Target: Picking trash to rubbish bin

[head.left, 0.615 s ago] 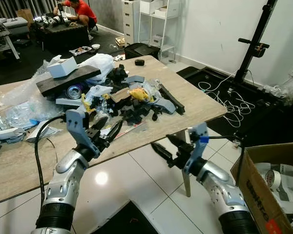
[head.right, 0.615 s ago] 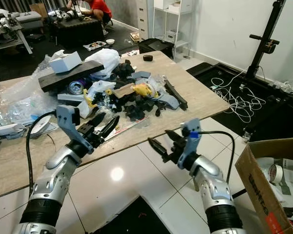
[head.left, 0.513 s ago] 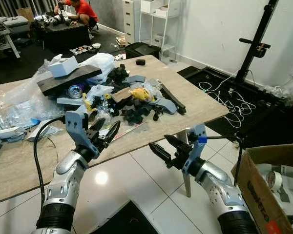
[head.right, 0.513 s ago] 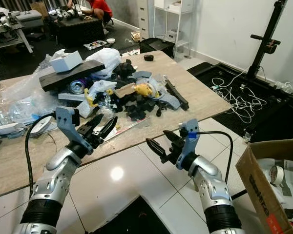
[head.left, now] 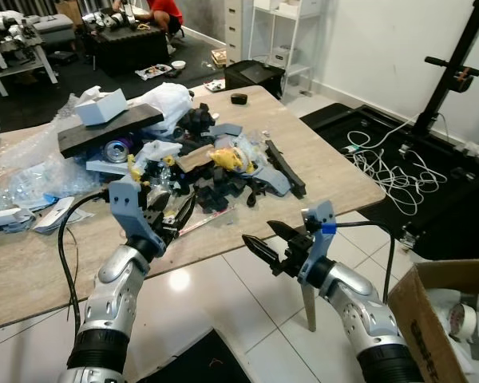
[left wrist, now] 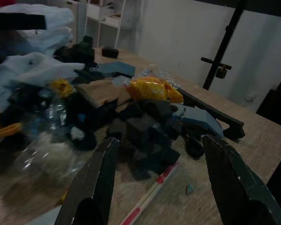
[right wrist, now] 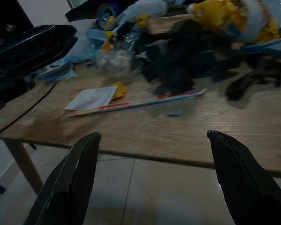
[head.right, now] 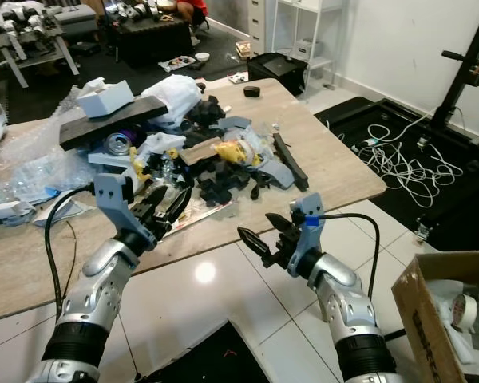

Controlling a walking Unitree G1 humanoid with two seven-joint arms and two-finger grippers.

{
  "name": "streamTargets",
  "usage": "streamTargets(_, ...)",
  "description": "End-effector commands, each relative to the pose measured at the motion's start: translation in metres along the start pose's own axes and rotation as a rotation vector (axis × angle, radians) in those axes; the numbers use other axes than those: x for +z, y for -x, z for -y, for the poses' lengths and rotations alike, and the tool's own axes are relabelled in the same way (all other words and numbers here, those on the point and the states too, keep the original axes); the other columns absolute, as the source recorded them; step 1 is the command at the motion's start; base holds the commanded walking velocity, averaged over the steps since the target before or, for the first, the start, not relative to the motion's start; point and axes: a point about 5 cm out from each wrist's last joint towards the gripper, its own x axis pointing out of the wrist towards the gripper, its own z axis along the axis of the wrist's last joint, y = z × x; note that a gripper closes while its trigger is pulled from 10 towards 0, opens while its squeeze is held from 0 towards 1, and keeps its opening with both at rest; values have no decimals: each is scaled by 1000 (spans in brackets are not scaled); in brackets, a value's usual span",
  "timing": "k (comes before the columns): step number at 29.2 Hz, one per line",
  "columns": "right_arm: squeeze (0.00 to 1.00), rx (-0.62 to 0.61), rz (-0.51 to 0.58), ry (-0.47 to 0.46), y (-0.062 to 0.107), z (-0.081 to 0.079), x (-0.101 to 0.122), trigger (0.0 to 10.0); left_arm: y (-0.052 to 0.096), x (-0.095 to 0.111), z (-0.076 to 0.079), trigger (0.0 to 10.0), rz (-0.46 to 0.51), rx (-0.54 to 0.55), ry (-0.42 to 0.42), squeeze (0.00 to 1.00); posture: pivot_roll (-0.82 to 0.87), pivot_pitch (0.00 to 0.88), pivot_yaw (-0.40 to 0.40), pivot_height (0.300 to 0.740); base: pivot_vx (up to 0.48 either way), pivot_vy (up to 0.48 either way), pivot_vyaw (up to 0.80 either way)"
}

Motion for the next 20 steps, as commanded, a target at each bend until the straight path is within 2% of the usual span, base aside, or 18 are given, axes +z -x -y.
streamTargets(1, 0, 26, -10, -4, -1, -6, -4, 10000, 6, -6, -6, 10000, -18, 33, 4, 0, -168, 176, 64, 740, 0, 0, 0)
streamTargets(4, 0, 38, -19, -4, -1, -8, -6, 10000, 8, -9, -8, 10000, -32, 55, -8, 0, -168, 176, 65, 740, 0, 0, 0)
streamTargets(9, 0, 91, -13, -21, -2, -17, -8, 10000, 9, -15, -6, 10000, -41, 65, 0, 0, -172, 172, 67, 740, 256, 0, 0)
streamTargets(14, 0, 155, -3, -48, -2, -25, -6, 10000, 7, -11, -6, 10000, -28, 64, -5, 0, -171, 171, 66, 740, 270, 0, 0)
streamTargets(20, 0, 225, -26, -38, 0, -32, -8, 10000, 3, -7, -3, 10000, -9, 58, -9, 0, -170, 166, 65, 740, 269, 0, 0)
